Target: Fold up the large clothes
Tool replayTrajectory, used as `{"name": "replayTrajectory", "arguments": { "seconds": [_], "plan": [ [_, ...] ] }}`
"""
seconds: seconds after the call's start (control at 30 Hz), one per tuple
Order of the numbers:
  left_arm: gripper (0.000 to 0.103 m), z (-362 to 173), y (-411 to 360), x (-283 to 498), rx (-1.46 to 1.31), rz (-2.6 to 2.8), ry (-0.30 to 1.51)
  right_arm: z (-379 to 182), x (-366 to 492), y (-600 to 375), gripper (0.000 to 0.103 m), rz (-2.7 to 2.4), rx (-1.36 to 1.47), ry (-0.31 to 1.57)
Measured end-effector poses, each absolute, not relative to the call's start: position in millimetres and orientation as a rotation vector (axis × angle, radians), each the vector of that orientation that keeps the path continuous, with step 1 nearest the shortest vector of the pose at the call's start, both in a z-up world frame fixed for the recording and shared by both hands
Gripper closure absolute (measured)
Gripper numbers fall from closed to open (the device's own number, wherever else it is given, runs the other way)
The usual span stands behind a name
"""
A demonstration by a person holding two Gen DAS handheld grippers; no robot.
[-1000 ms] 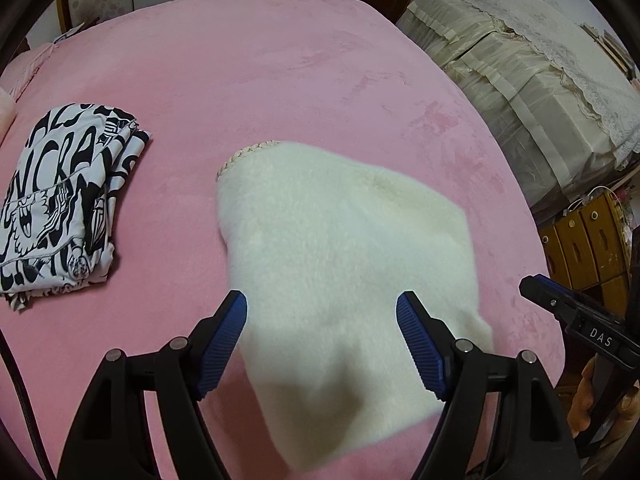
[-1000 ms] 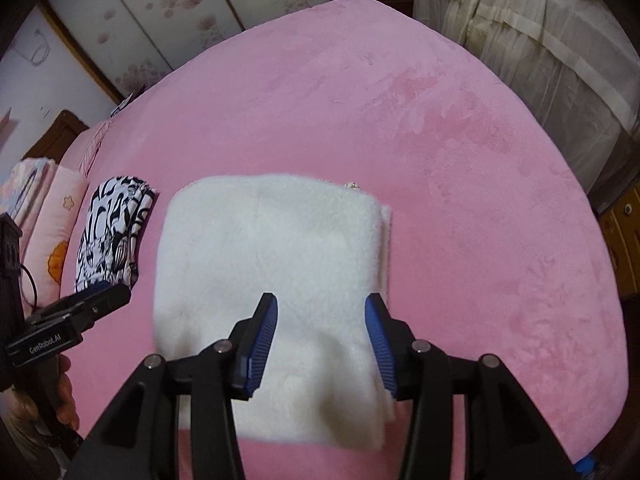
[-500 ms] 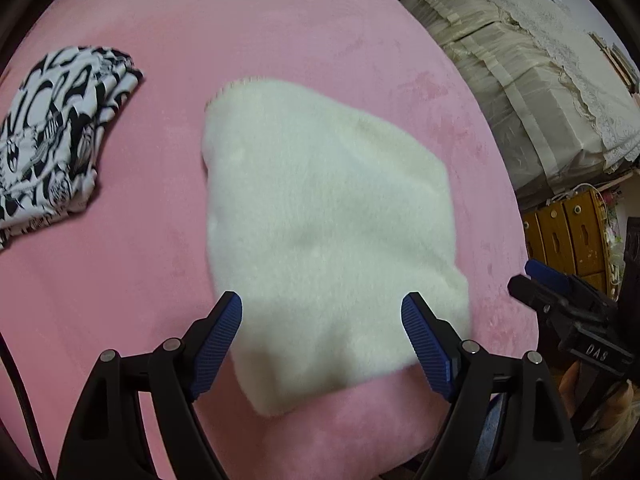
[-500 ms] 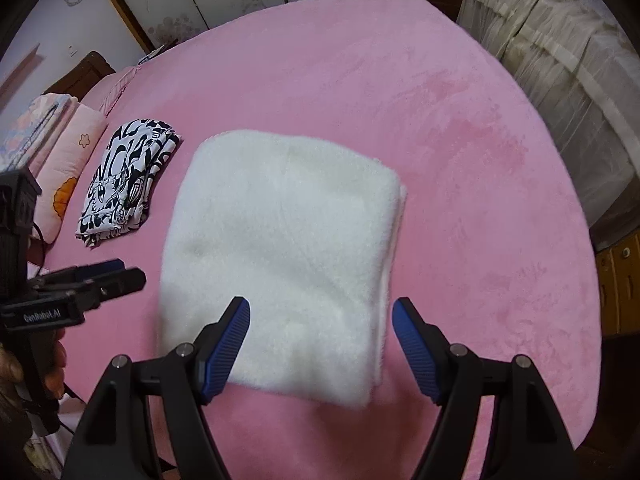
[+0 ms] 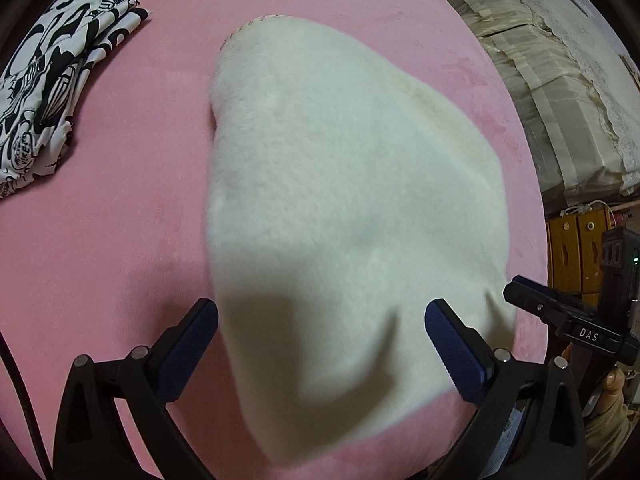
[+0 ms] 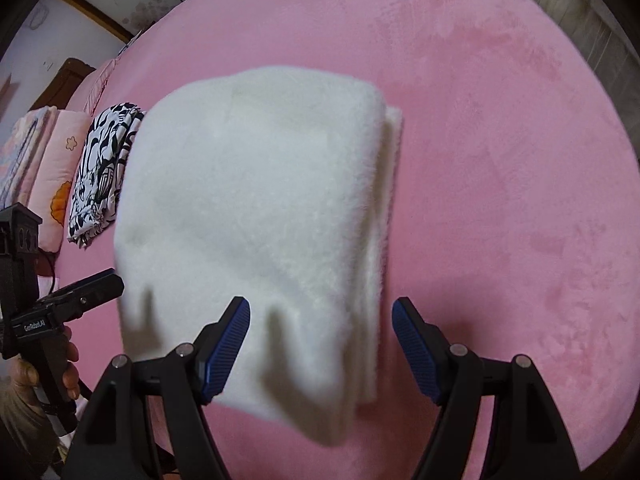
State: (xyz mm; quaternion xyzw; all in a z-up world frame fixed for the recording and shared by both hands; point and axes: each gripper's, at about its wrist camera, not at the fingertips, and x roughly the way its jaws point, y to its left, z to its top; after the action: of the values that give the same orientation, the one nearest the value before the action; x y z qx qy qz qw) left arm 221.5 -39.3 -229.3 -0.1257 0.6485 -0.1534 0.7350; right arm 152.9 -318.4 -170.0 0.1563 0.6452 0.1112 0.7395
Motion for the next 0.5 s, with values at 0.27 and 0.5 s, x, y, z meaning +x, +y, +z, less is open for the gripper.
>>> {"name": "replayTrajectory", "arguments": {
  "seconds": [0.27, 0.5],
  "plan": [
    [0.000, -271, -37, 243, -0.338, -0.330, 1.468, -221, 179, -330, 0.029, 0.406, 0.496, 1.439],
    [0.000, -307, -34, 247, -0.450, -0.363, 1.511, -251, 188, -328, 0.013, 0.502, 0.624, 1.445]
  ]
}}
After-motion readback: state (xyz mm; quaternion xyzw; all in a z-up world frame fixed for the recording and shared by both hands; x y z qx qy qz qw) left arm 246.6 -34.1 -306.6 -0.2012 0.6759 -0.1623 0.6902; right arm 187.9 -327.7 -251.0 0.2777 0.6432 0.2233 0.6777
